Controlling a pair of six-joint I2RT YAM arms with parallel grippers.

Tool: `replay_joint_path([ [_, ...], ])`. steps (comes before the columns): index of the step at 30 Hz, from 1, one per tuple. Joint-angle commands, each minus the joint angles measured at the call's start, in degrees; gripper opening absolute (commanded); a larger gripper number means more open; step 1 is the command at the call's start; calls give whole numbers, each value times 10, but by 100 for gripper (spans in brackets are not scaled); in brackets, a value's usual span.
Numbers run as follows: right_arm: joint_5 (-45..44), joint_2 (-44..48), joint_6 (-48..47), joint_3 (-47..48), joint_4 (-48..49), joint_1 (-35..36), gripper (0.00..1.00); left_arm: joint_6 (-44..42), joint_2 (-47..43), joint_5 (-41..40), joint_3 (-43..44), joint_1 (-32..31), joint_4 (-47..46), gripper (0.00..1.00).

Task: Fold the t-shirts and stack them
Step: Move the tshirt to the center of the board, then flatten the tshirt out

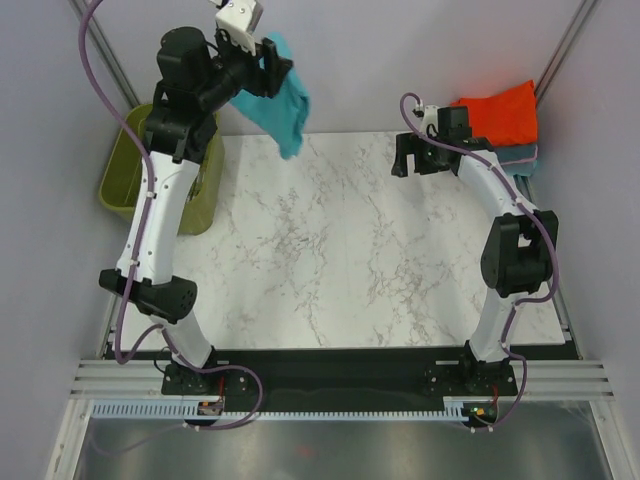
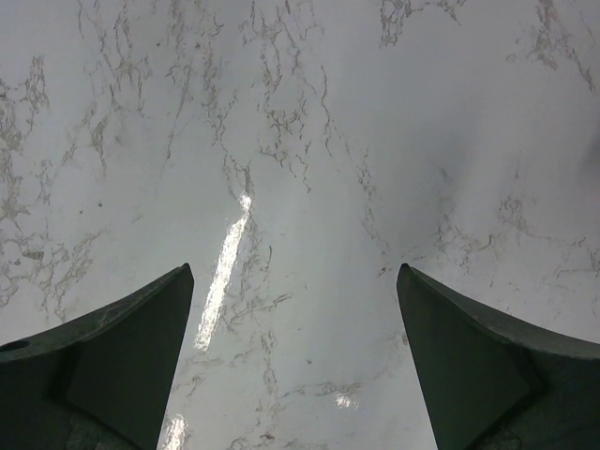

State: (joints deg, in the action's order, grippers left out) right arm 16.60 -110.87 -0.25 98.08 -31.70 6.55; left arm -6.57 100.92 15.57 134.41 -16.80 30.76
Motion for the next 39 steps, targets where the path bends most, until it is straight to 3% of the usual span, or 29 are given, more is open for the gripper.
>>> replay_joint_path([
  [1, 8, 0, 1, 24, 18, 4, 98, 0, 0, -23, -26, -14, -15, 91],
  [4, -10, 3, -1, 25, 18, 4, 98, -2, -7, -98, -84, -8, -12, 96],
  [6, -17, 5, -8, 24, 19, 4, 98, -8, -18, -106, -129, 4, -7, 97],
  [9, -13, 1, -8, 26, 17, 4, 98, -11, 0, -81, -228, 30, 32, 98],
  [15, 4, -7, -4, 30, 18, 3, 98, -30, 67, -16, -291, 69, 56, 92],
  [26, 18, 2, -25, 19, 6, 4, 98, -39, 198, -23, -220, 124, 62, 91],
  [39, -3, -3, -48, 18, -1, 8, 98, -64, 316, -100, -96, 184, 40, 93],
])
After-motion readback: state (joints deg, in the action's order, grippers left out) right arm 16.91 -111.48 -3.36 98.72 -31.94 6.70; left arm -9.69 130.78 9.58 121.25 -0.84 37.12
